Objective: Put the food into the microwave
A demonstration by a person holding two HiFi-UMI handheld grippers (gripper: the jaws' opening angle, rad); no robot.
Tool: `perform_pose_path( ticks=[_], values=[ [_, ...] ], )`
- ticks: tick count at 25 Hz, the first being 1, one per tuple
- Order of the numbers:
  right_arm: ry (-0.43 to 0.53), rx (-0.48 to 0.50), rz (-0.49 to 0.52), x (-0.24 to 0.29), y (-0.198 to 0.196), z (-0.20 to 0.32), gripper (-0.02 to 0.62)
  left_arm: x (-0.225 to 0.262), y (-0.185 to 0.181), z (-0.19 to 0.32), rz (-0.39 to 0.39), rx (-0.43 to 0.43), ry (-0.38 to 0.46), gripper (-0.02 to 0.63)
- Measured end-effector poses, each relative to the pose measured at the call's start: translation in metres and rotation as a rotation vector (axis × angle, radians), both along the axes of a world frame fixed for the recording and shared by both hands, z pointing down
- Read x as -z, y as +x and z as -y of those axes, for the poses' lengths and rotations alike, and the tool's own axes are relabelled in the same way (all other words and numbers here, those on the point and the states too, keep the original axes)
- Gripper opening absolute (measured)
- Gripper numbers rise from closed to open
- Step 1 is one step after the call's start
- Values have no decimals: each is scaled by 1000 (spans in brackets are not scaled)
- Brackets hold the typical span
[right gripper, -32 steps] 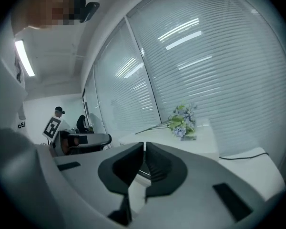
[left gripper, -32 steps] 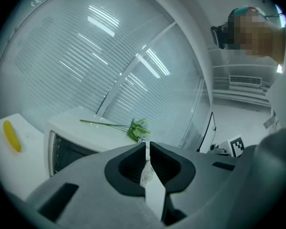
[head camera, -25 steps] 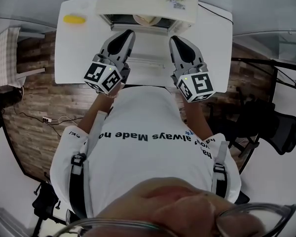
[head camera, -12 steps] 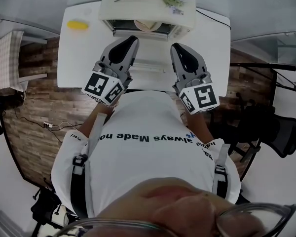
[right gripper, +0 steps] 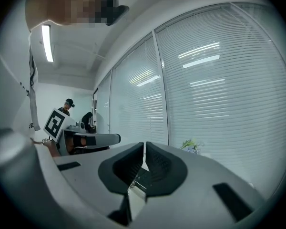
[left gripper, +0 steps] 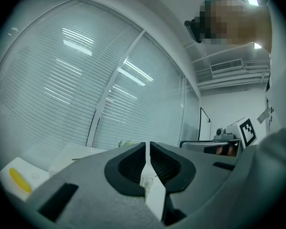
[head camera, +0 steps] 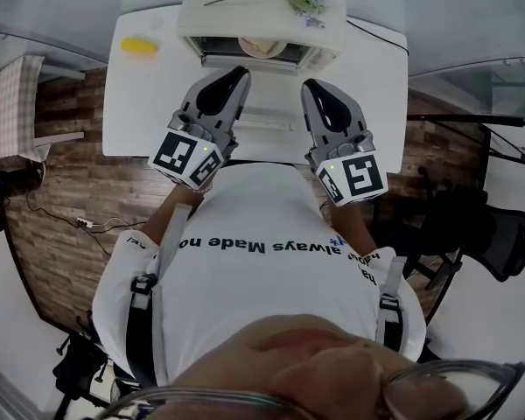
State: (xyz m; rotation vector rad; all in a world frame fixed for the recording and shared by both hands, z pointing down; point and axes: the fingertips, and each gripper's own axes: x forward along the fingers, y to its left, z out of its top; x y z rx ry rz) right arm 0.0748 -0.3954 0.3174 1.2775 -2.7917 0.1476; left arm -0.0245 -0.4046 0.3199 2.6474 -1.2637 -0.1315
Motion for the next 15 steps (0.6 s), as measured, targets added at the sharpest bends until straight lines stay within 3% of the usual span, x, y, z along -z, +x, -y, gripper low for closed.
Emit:
perform_pose_path(
  ticks=[15],
  values=[
    [8,-12,10,4,0,-5,18,3,2,-5,-17,-18,2,31]
  ],
)
